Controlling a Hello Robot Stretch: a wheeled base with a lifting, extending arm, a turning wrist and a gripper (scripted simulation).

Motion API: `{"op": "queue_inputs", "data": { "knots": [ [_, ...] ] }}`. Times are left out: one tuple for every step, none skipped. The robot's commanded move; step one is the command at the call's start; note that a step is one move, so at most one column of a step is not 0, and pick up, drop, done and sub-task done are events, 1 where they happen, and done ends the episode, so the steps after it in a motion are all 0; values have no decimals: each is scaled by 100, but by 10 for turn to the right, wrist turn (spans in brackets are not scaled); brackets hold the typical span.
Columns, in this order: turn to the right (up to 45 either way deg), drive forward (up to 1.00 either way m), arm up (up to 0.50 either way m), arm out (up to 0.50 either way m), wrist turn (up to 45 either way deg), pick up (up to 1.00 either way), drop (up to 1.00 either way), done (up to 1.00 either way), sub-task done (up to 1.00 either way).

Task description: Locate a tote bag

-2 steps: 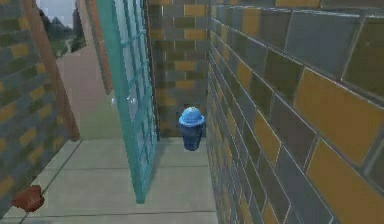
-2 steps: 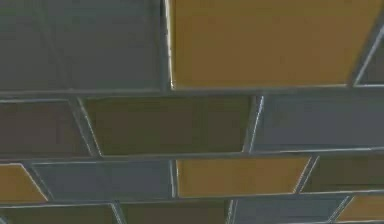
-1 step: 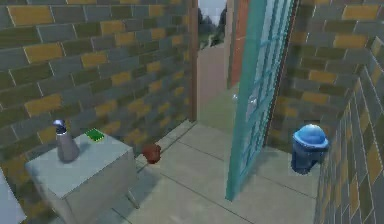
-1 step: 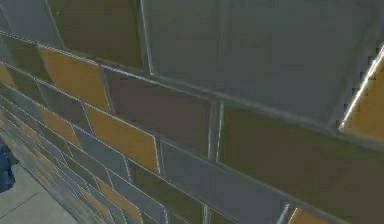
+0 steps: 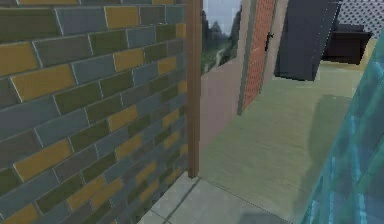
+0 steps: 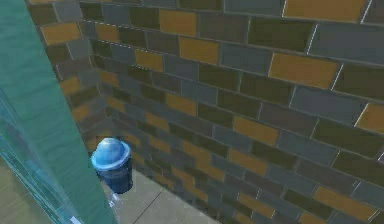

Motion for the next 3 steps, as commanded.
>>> {"op": "queue_inputs", "data": {
  "knots": [
    [-60,0,0,0,0,0,0,0,0],
    [0,30,0,0,0,0,0,0,0],
    [450,0,0,0,0,0,0,0,0]
  ]
}}
